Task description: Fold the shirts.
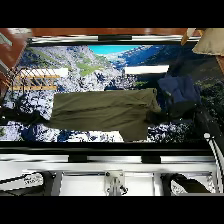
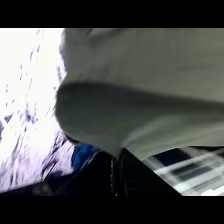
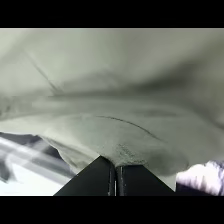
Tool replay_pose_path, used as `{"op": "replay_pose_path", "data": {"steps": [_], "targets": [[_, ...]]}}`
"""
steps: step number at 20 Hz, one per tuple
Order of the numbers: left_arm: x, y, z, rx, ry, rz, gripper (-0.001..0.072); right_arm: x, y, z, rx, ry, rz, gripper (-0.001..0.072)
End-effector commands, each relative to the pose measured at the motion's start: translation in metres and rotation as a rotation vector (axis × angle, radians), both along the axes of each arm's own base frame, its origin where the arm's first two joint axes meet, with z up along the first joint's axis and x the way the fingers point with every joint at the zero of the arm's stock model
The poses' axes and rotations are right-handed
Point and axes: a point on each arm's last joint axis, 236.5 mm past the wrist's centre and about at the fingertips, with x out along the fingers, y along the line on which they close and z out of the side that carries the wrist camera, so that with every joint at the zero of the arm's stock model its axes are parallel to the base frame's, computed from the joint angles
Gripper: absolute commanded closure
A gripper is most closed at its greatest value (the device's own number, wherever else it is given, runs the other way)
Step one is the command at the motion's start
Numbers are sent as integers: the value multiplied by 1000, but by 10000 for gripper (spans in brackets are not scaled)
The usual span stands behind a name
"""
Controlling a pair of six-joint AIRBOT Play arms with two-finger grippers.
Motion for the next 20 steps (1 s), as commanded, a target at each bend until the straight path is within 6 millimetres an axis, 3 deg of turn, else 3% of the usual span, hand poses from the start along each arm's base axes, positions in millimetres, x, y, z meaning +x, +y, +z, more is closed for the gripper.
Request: {"op": "replay_pose_path", "data": {"steps": [1, 5, 9, 11, 14, 15, 16, 17, 18, 20], "targets": [[57, -5, 41, -25, -187, 59, 679, 75, -13, 44, -43, -199, -61, 654], [110, -10, 55, -36, -284, 159, 678, 134, -21, 38, -83, -221, -69, 654], [137, -13, 38, -33, -286, 178, 678, 186, -32, 26, -118, -273, -114, 654], [147, -18, 31, -95, -270, 210, 677, 198, -33, 10, -116, -254, -134, 654], [147, -28, 7, -136, -213, 212, 677, 193, -29, -27, -118, -175, -120, 647], [146, -31, -1, -151, -177, 231, 639, 192, -28, -34, -118, -161, -116, 601], [145, -34, -6, -168, -144, 246, 401, 192, -28, -35, -119, -158, -115, 326], [140, -38, -6, -180, -130, 229, 54, 192, -28, -33, -122, -165, -108, 83], [138, -39, -4, -188, -126, 217, -3, 190, -34, -28, -134, -169, -103, 81], [132, -37, 8, -213, -121, 194, -3, 179, -60, -18, -212, -156, -84, 81]]}}
